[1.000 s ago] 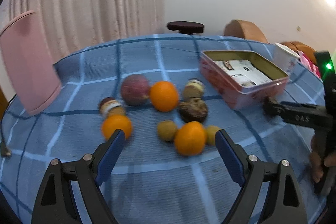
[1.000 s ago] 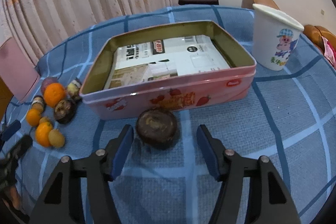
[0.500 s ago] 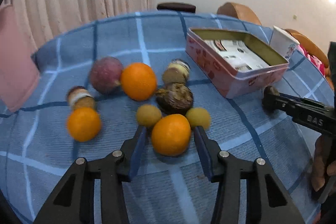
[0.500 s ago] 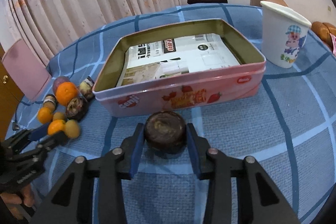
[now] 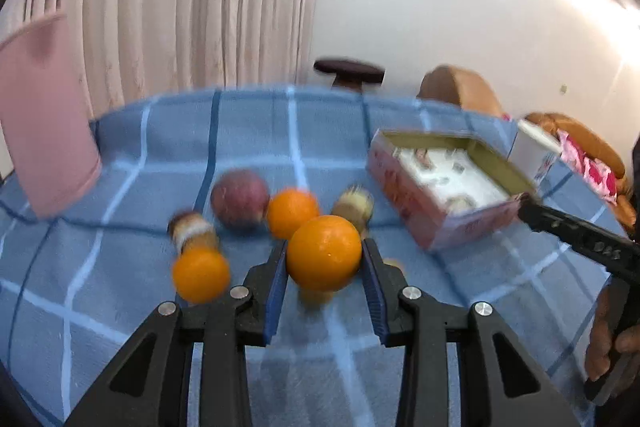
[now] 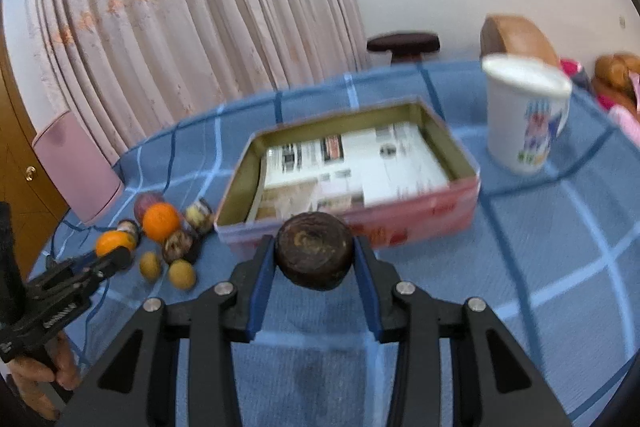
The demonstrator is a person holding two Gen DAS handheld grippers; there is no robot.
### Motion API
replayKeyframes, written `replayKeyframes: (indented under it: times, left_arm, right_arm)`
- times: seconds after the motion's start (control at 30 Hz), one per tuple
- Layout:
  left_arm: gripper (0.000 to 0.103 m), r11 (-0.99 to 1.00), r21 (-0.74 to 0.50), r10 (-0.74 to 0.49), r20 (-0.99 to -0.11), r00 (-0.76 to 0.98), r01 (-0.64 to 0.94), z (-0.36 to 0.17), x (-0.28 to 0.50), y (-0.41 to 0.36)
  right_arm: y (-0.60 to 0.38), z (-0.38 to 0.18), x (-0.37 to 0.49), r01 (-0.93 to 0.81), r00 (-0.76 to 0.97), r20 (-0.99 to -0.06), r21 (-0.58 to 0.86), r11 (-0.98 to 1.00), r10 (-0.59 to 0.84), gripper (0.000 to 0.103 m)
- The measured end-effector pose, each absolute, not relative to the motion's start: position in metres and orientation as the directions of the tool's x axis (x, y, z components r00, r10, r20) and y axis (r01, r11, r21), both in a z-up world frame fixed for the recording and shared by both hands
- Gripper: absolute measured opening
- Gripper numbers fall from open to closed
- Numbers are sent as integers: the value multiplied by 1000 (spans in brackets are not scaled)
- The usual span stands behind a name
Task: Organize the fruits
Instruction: 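Place the dark fruit in the pink tin with the right gripper while the left places the orange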
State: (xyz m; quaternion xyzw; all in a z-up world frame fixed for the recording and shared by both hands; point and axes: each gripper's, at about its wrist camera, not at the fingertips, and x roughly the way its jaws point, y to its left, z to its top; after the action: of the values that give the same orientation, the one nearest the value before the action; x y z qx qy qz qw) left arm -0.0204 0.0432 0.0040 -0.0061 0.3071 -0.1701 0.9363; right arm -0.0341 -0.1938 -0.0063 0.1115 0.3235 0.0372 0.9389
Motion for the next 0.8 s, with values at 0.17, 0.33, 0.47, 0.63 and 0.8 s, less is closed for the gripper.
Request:
replayKeyframes:
  times: [0.17, 0.33, 0.47, 0.63, 0.8]
  left_arm:
    - [37, 923, -144, -377, -513, 771, 355, 22, -6, 15]
    - [37, 906, -136, -408, -531, 743, 401, 20, 23, -34]
    - [37, 896, -142, -423, -559, 713, 420, 12, 39, -63]
    - [37, 897, -148, -417, -598, 684, 417, 5, 46, -82]
    - [39, 908, -114, -382, -625, 681, 404, 0, 49, -87]
  right_arm:
    - [-199, 12, -14, 28, 820, -566, 187, 982, 85, 42]
    - [-210, 0, 13, 81, 808, -586, 210, 974, 59, 42]
    - [-225, -5, 17, 121, 806, -591, 215, 969, 30, 42]
    - [-237, -11, 24, 145, 798, -602, 236, 961, 27, 42]
    - [-238, -15, 25, 144, 797, -602, 263, 954, 45, 50]
